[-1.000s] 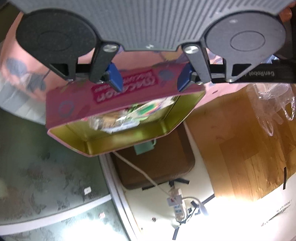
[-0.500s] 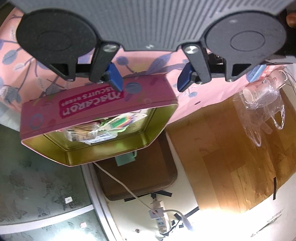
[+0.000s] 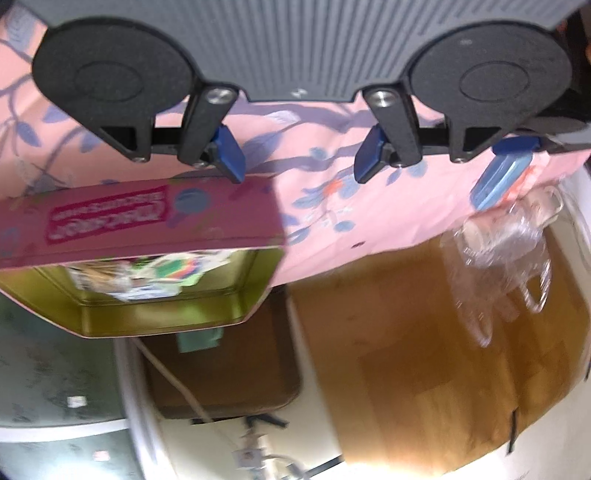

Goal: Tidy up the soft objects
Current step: 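Move the right gripper to the light blue case and grasp it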

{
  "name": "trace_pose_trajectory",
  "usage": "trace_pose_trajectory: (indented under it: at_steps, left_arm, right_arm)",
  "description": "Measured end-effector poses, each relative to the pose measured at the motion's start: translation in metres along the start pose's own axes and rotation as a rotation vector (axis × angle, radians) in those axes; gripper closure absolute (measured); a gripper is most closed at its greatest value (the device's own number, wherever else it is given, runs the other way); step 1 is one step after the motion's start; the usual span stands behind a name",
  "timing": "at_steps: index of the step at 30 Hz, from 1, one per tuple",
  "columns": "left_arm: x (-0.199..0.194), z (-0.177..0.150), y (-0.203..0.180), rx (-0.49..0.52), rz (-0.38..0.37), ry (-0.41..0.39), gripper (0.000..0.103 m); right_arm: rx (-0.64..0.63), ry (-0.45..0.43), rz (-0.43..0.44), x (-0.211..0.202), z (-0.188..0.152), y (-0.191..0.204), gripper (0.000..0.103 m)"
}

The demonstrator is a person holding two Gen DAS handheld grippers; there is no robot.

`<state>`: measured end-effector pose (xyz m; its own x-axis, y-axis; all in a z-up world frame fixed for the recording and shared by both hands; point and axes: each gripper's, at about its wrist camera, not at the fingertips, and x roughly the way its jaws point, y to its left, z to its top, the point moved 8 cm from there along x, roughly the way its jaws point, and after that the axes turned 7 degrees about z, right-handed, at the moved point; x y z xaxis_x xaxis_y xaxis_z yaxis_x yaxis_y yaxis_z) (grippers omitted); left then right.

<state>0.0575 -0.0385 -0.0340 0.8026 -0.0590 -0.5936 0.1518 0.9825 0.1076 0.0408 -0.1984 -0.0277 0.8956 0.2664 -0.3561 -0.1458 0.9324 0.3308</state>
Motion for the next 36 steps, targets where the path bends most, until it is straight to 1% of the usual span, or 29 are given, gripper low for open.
trace_pose_trajectory:
  at_steps: [2,4,6,8,11,12,13,14,15,17,19,22,26,27,28,30,31,36]
  left_arm:
    - [-0.006,-0.003,0.018,-0.021,0.008,-0.018,0.002]
    - [-0.013,-0.007,0.046,-0.062,0.039,-0.041,0.001]
    - [-0.018,-0.01,0.082,-0.119,0.119,-0.066,0.001]
    - [-0.021,-0.014,0.123,-0.192,0.222,-0.082,0.001]
    - [-0.024,-0.025,0.187,-0.351,0.389,-0.095,0.001]
    - [-0.025,-0.031,0.205,-0.407,0.438,-0.1,0.001]
    - [-0.026,-0.037,0.219,-0.459,0.47,-0.101,0.001]
    - [-0.027,-0.044,0.231,-0.543,0.473,-0.095,0.001]
    - [-0.03,-0.047,0.239,-0.605,0.459,-0.113,0.001]
    - [-0.041,-0.05,0.247,-0.67,0.49,-0.173,0.001]
    - [-0.046,-0.052,0.249,-0.696,0.499,-0.204,0.001]
    - [-0.052,-0.055,0.251,-0.721,0.507,-0.229,0.001]
    - [-0.051,-0.055,0.254,-0.733,0.493,-0.234,0.001]
    - [-0.052,-0.054,0.256,-0.728,0.491,-0.234,0.0]
    - [-0.051,-0.053,0.255,-0.722,0.49,-0.237,0.0]
    - [-0.05,-0.052,0.254,-0.709,0.489,-0.24,0.0]
    - [-0.05,-0.052,0.253,-0.706,0.487,-0.241,0.0]
    - [-0.049,-0.052,0.253,-0.707,0.483,-0.235,0.001]
  right_arm:
    - [-0.043,0.031,0.029,0.011,-0.003,0.016,0.035]
    - [-0.09,0.058,0.07,0.025,-0.005,0.037,0.034]
    - [-0.133,0.079,0.117,0.038,-0.004,0.061,0.033]
    - [-0.185,0.095,0.169,0.053,-0.005,0.088,0.03]
    - [-0.244,0.121,0.258,0.08,-0.005,0.135,0.029]
    - [-0.257,0.126,0.281,0.088,-0.005,0.149,0.028]
    - [-0.272,0.131,0.298,0.096,-0.004,0.162,0.025]
    - [-0.29,0.137,0.316,0.104,-0.005,0.175,0.024]
    - [-0.308,0.146,0.335,0.113,-0.006,0.188,0.021]
    - [-0.326,0.169,0.344,0.131,-0.007,0.205,0.02]
    - [-0.324,0.212,0.344,0.15,-0.01,0.215,0.02]
    - [-0.289,0.301,0.333,0.178,-0.017,0.222,0.019]
    - [-0.27,0.359,0.3,0.193,-0.028,0.224,0.019]
    - [-0.265,0.36,0.296,0.196,-0.03,0.223,0.02]
    - [-0.282,0.343,0.293,0.196,-0.03,0.224,0.03]
    - [-0.326,0.333,0.288,0.192,-0.032,0.226,0.044]
    - [-0.332,0.333,0.292,0.19,-0.032,0.224,0.046]
    - [-0.362,0.33,0.304,0.175,-0.033,0.203,0.046]
